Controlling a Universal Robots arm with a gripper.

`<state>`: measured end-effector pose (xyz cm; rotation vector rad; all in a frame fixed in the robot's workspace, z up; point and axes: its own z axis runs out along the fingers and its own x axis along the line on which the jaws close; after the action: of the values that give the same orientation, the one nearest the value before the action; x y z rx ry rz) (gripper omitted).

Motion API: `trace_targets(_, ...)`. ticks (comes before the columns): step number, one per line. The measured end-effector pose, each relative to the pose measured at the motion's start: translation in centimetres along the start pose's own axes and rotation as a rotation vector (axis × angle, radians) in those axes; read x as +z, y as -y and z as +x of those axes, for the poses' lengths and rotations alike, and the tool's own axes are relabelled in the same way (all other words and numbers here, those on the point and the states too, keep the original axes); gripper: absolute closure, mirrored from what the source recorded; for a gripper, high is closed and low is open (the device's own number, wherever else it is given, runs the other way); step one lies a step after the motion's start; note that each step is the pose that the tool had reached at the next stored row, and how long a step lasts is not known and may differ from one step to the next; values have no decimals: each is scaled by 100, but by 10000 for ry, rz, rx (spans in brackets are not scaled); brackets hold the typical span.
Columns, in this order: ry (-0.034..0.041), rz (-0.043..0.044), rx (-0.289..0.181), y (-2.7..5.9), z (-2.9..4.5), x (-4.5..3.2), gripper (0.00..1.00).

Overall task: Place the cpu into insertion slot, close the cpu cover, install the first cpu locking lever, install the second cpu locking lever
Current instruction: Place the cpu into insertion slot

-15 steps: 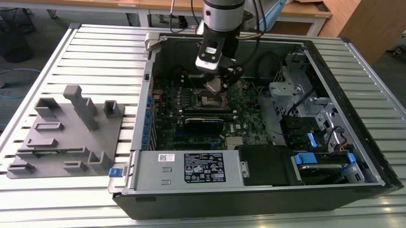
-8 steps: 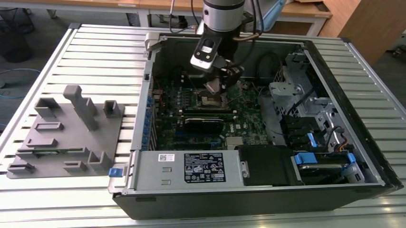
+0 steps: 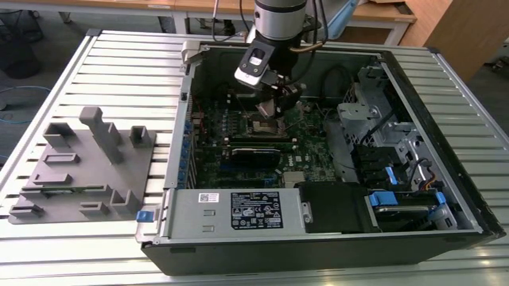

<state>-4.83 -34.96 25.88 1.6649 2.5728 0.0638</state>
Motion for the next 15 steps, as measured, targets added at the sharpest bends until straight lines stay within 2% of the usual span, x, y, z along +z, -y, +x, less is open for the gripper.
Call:
trace_targets(3,3,2,38,0,0,0,46)
trace_targets(4,12,5,176,-1,1,3,46)
trace_targets(15,166,90,2167,1,1,21,46)
